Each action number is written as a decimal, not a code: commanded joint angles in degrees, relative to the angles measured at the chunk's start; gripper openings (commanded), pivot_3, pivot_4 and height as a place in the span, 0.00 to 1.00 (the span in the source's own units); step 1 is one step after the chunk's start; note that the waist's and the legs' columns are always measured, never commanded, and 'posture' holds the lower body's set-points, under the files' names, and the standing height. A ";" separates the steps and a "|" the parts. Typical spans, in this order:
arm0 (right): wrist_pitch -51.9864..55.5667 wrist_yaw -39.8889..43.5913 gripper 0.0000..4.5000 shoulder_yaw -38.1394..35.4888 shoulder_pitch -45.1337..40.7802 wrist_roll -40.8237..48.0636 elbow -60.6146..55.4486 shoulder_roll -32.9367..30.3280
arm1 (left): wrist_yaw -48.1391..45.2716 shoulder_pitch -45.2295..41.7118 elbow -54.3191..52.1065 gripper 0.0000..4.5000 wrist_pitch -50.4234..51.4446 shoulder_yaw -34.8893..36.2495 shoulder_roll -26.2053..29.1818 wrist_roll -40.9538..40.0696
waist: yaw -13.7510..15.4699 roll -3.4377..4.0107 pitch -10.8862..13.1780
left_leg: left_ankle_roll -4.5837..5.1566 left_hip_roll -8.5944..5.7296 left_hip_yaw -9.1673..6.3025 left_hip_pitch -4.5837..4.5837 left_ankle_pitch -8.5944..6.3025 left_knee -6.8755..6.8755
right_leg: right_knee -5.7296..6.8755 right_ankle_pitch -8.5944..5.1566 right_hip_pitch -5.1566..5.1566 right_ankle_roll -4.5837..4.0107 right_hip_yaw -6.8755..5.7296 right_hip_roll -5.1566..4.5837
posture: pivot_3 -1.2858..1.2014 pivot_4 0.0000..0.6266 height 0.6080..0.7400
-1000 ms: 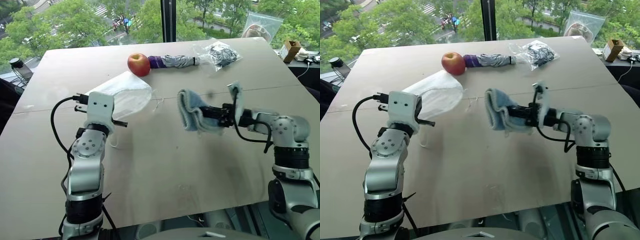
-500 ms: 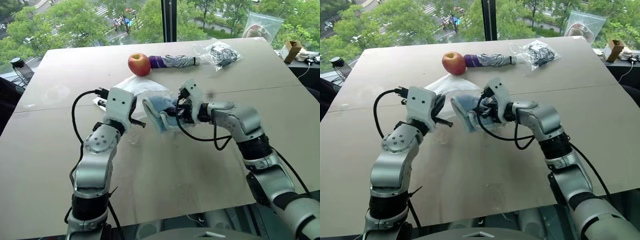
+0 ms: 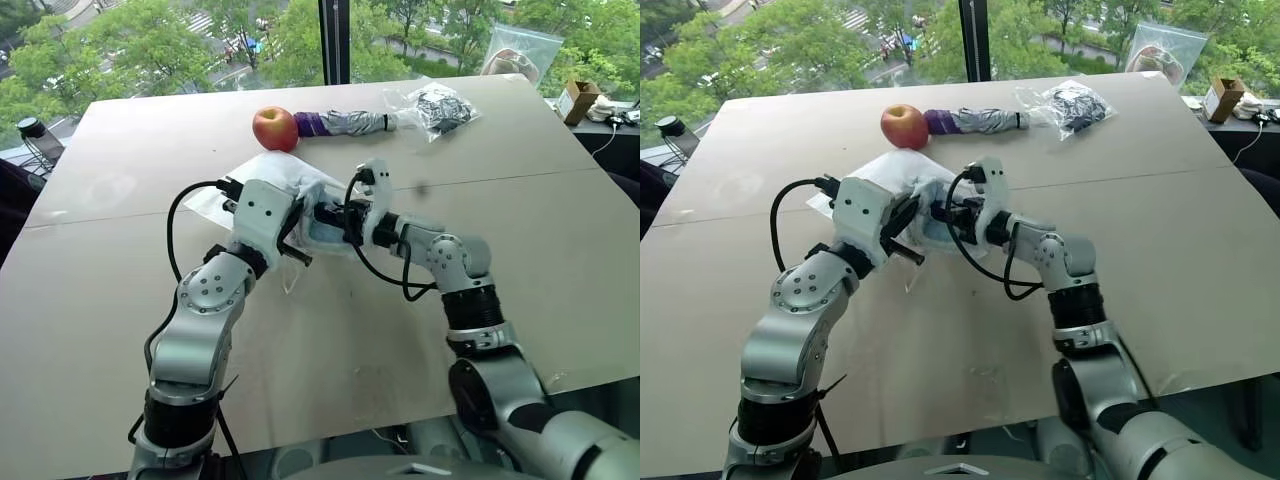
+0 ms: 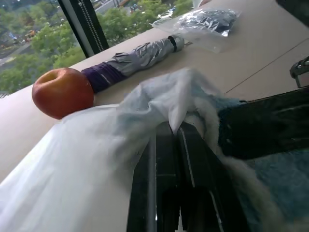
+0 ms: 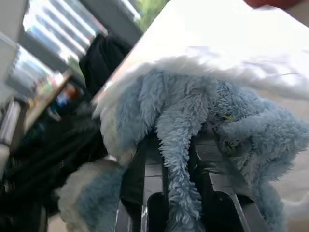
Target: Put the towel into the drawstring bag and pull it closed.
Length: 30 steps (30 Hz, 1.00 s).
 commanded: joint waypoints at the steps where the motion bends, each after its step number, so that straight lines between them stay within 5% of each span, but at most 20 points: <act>1: -0.71 -6.67 0.00 -7.96 -0.22 7.93 0.31 8.17 | -1.34 0.23 -3.03 0.00 0.36 -2.06 0.11 -1.84 | 0.21 0.00 0.00 | -0.01 -0.03 -0.02 -0.01 0.01 0.02 | -0.01 0.00 0.02 0.00 -0.02 -0.02 | 0.52 0.24 1.00; 7: -3.26 -19.32 0.00 -14.18 -1.13 17.53 5.32 13.83 | -1.46 0.00 -3.77 0.00 0.98 -2.66 -0.70 -4.08 | -0.46 0.02 0.00 | -0.02 -0.03 0.06 0.02 0.02 0.01 | 0.11 -0.01 -0.04 -0.01 0.04 0.07 | 0.52 0.24 1.00; 12: -4.46 -21.44 0.00 -10.05 -0.73 21.03 4.52 13.65 | -1.08 -0.51 -3.56 0.00 1.01 -2.57 -1.09 -5.30 | -1.65 0.02 0.01 | 0.03 0.00 0.14 0.03 0.00 -0.03 | 0.27 -0.01 -0.14 -0.02 0.13 0.11 | 0.52 0.24 1.00; 17: -7.16 -17.97 0.49 -1.80 0.52 17.28 1.50 7.66 | -0.89 -1.48 -2.20 0.00 0.54 -1.27 -0.44 -5.39 | -1.68 0.02 0.01 | 0.06 -0.01 0.20 0.11 -0.01 0.00 | 0.39 -0.02 -0.13 -0.01 0.20 0.13 | 0.52 0.24 1.00; 22: -16.30 0.43 0.98 15.77 4.83 1.74 -2.50 -7.83 | -1.21 -1.64 -0.58 0.00 -0.58 0.64 1.24 -5.65 | -1.10 0.06 0.00 | 0.06 -0.06 0.18 0.13 -0.01 0.02 | 0.35 -0.03 -0.08 0.01 0.15 0.15 | 0.52 0.24 1.00; 30: -17.33 13.71 0.98 12.83 7.45 1.56 -6.09 -16.45 | -1.58 0.20 1.05 0.00 -1.86 3.51 1.75 -7.54 | -1.44 0.05 0.00 | 0.05 -0.04 0.09 0.18 -0.01 0.08 | 0.35 -0.03 0.01 0.01 0.13 0.13 | 0.52 0.24 1.00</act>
